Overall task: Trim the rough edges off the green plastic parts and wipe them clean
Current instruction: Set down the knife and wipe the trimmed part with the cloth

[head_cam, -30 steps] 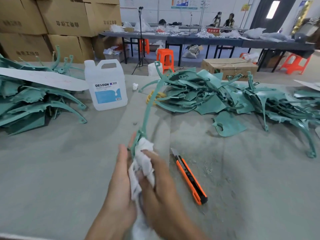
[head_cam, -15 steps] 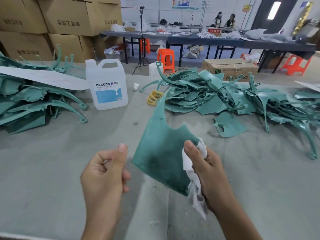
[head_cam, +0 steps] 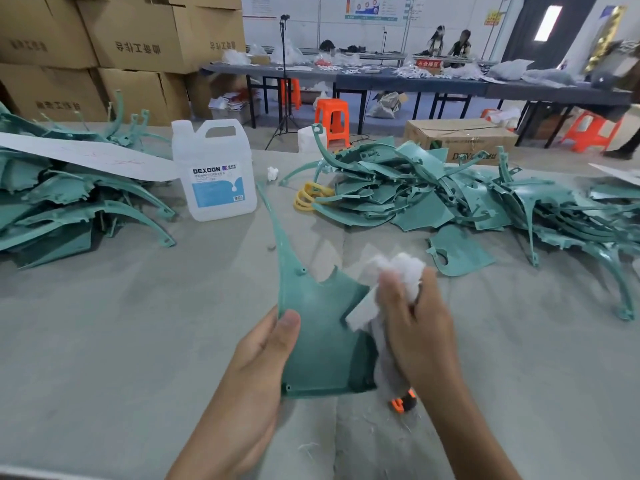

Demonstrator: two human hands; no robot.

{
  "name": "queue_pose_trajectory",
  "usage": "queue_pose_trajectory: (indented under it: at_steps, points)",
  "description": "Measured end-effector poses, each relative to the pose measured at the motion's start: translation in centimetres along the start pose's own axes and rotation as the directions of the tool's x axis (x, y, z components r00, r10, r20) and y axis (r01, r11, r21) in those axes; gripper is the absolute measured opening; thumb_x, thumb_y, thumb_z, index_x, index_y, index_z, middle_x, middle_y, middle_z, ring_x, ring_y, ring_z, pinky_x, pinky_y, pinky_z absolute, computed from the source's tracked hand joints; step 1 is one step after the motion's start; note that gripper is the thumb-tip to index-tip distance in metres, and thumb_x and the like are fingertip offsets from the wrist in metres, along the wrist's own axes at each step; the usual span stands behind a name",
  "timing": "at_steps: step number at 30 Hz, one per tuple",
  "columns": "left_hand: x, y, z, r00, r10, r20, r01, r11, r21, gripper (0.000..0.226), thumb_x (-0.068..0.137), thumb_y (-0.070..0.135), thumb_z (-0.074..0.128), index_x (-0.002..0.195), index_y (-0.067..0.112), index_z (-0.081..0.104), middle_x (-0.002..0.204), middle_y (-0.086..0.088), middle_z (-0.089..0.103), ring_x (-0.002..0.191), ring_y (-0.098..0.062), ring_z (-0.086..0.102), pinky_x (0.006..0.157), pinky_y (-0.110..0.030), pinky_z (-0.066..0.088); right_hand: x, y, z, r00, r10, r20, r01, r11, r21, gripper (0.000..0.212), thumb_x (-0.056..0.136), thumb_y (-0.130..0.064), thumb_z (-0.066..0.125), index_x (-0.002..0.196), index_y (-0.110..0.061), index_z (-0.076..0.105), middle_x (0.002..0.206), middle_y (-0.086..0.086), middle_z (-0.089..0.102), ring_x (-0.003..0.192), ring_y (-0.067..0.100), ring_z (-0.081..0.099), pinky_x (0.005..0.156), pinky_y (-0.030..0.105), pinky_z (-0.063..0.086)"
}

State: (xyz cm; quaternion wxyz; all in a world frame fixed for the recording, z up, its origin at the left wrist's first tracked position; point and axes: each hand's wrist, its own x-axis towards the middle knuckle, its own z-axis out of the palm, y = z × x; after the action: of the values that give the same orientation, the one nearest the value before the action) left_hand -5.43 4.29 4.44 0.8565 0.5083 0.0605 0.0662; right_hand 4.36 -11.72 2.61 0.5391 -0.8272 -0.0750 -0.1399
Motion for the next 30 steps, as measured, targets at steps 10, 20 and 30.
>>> queue_pose_trajectory:
  at_steps: [10, 20, 30]
  points:
    - [0.9, -0.8, 2.2, 0.997, -0.068, -0.023, 0.062, 0.979, -0.194, 0.055, 0.073, 0.072, 0.066, 0.114, 0.037, 0.076, 0.111, 0.009, 0.074, 0.1, -0.004, 0.07, 0.094, -0.023, 0.051, -8.3, -3.1, 5.6, 0.924, -0.358, 0.136, 0.296, 0.893, 0.338, 0.043, 0.105, -0.043, 0.042, 0.147, -0.035, 0.045, 0.153, -0.014, 0.048, 0.145, 0.013, 0.042, 0.119, 0.032, 0.033]
    - [0.8, 0.2, 1.8, 0.961, 0.143, -0.238, -0.162, 0.985, -0.065, 0.045, 0.088, 0.044, 0.049, 0.125, 0.022, 0.065, 0.118, -0.001, 0.074, 0.108, -0.02, 0.071, 0.085, -0.035, 0.06, 1.1, 2.3, 1.2, 0.999, -0.047, 0.018, 0.05, 0.98, -0.193, 0.013, 0.103, -0.015, 0.053, 0.098, -0.004, 0.058, 0.101, 0.018, 0.058, 0.097, 0.037, 0.051, 0.082, 0.041, 0.037]
    - [1.1, 0.1, -2.3, 0.922, 0.204, -0.33, -0.187, 0.979, 0.084, 0.024, 0.089, 0.036, 0.057, 0.101, 0.028, 0.076, 0.112, -0.003, 0.076, 0.1, -0.021, 0.073, 0.078, -0.034, 0.062, 4.5, 11.9, -9.6, 0.992, 0.044, -0.119, -0.114, 0.719, -0.685, 0.032, 0.101, -0.019, 0.056, 0.121, 0.006, 0.061, 0.114, 0.034, 0.062, 0.114, 0.048, 0.053, 0.101, 0.055, 0.035]
